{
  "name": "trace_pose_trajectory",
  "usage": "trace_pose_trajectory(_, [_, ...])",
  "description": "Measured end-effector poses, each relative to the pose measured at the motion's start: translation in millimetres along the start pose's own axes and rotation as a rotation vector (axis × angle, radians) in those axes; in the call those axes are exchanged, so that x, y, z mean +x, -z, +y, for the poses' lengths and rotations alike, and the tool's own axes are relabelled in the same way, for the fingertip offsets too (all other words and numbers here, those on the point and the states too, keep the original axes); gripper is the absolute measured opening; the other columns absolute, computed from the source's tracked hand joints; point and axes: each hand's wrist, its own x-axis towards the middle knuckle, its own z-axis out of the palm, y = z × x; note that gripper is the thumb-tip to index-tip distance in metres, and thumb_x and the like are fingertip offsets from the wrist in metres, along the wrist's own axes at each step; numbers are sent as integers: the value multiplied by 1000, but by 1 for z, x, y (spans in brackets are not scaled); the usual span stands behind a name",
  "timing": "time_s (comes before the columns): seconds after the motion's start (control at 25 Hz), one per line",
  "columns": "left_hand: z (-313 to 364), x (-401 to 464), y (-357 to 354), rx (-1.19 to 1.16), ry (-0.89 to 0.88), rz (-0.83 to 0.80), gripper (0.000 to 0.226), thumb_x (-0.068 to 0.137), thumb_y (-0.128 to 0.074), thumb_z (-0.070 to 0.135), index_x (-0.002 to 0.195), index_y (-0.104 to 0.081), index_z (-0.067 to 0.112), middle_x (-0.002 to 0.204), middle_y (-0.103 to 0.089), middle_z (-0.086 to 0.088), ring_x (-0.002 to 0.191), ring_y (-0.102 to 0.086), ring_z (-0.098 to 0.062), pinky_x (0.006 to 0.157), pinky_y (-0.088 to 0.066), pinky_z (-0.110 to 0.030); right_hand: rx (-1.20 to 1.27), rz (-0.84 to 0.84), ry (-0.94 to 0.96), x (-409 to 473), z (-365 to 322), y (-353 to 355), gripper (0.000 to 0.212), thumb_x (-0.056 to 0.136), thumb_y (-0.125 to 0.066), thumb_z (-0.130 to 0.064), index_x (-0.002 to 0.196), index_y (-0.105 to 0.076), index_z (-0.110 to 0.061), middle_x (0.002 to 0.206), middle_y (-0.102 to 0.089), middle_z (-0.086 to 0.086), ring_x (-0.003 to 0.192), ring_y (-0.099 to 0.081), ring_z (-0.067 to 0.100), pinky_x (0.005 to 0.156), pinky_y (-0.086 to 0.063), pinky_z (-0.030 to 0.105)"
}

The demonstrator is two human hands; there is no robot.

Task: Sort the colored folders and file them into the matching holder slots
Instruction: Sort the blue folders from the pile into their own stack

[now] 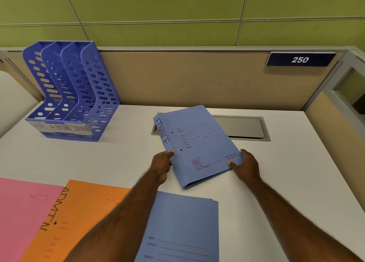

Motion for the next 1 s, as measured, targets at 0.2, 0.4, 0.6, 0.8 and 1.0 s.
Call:
trace_pose_trajectory(0.2, [4, -16, -6, -136, -5, -129, 39, 92, -60, 10, 128, -44, 12, 127, -60, -15, 100, -64, -29, 83, -55, -48, 22, -56, -17, -1, -3, 0, 48, 79, -76, -27, 112, -54, -1, 114, -61, 18, 88, -53, 21, 71, -43, 27])
trace_pose_trajectory(0.4, [3, -36, 5, -165, -121, -153, 42, 91, -60, 6, 128, -42, 15, 124, -59, -15, 97, -65, -28, 81, -56, -49, 49, -125, -79, -14, -14, 8, 68, 82, -73, -34, 134, -43, -2, 131, -53, 18, 113, -54, 32, 91, -48, 39])
trace_pose_trajectory(0.6, [-3, -69, 45, -114, -188, -249, 47, 92, -59, 7, 135, -41, 12, 125, -63, -16, 102, -67, -31, 76, -60, -45, 215, -127, -25, -36, -33, 29, 49, 81, -75, -30, 121, -55, -8, 105, -59, 2, 81, -58, 14, 67, -45, 25])
trace_pose_trajectory(0.8, [-6, -119, 93, -43, -245, -368, 43, 95, -55, 11, 136, -43, 15, 124, -65, -11, 107, -67, -30, 85, -58, -48, 384, -211, -72, -85, -52, 41, 38, 78, -79, -25, 108, -61, -12, 103, -68, 6, 83, -67, 20, 68, -54, 30])
trace_pose_trajectory(1.0, [-24, -163, 144, 92, -320, -473, 49, 94, -56, 13, 141, -43, 17, 133, -61, -7, 118, -62, -28, 97, -52, -51, 467, -196, -157, -163, -51, 30, 37, 76, -80, -20, 107, -62, -10, 105, -70, 9, 88, -69, 25, 72, -56, 33])
